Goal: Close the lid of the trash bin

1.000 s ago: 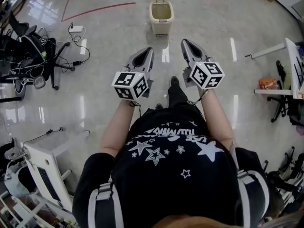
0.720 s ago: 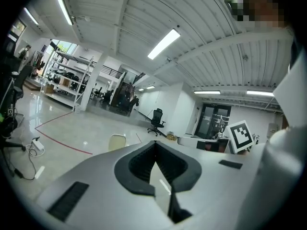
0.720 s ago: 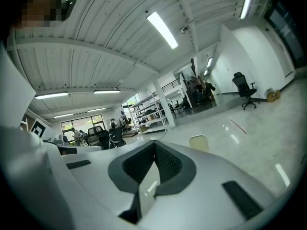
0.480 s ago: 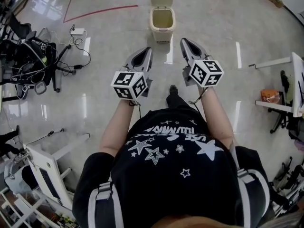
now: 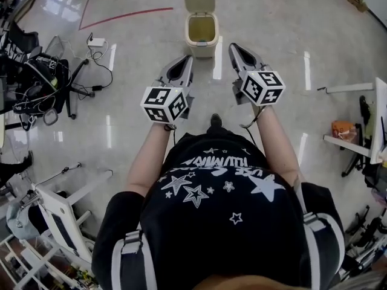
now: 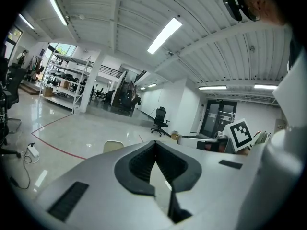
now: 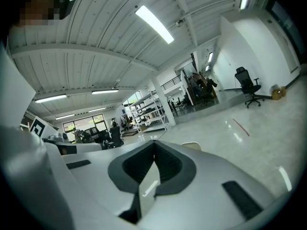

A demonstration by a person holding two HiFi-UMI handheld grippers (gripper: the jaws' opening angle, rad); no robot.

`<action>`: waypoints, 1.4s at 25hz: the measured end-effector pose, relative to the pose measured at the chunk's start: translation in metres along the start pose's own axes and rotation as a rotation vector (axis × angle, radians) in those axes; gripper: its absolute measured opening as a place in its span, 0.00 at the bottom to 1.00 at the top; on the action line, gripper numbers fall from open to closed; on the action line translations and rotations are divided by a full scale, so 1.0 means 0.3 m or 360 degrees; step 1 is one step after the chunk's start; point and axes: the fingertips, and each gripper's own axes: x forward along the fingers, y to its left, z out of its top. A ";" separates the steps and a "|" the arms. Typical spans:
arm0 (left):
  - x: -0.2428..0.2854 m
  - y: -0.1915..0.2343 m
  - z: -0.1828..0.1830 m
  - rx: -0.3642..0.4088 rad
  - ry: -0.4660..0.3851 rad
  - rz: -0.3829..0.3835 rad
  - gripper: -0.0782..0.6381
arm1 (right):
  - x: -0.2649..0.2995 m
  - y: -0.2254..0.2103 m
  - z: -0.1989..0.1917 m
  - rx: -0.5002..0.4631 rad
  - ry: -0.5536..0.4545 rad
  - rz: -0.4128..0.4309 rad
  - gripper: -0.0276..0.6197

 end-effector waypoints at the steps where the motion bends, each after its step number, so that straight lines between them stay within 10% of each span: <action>1: 0.026 -0.002 0.003 0.0001 -0.0005 0.0002 0.12 | 0.010 -0.020 0.004 -0.0005 0.0007 0.0006 0.05; 16: 0.219 0.164 0.044 -0.0073 -0.0015 0.0029 0.12 | 0.204 -0.150 0.034 -0.0021 0.0078 -0.0046 0.05; 35: 0.615 0.531 0.257 -0.0084 0.0044 -0.0243 0.12 | 0.666 -0.275 0.239 -0.0039 0.0031 -0.0313 0.05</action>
